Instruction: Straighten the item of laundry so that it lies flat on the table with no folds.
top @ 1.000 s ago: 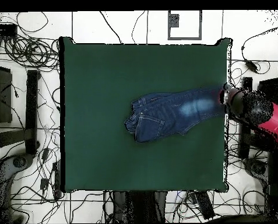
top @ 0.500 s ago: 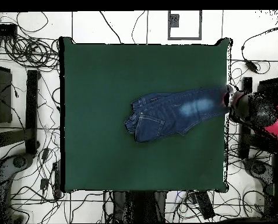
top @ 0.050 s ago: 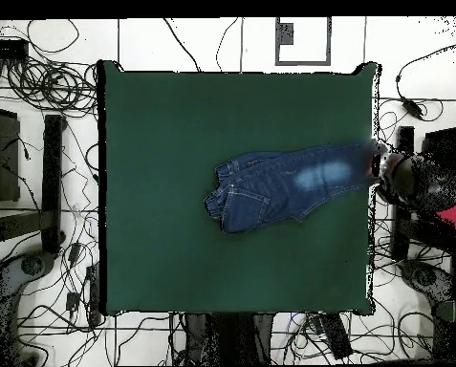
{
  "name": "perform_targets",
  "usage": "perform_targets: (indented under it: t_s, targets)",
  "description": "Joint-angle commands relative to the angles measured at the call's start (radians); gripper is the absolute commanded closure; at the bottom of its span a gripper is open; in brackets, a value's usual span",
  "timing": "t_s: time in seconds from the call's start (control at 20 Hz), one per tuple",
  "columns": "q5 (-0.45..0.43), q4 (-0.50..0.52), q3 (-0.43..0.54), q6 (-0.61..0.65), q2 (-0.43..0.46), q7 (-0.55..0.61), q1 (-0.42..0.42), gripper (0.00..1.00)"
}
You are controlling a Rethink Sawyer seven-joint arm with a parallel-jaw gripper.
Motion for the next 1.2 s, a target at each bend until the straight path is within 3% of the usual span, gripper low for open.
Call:
perform_targets:
  t_s: [0.05,0.1,0.8,1.2]
  targets:
    - [-0.026,0.103,0.143,0.029,0.079,-0.096,0.005,1.00]
    - [-0.029,0.110,0.161,0.023,0.082,-0.106,-0.007,0.00]
    - [-0.055,0.113,0.190,0.025,0.082,-0.106,-0.022,0.00]
    - [-0.070,0.110,0.113,0.025,0.051,-0.004,0.035,0.00]
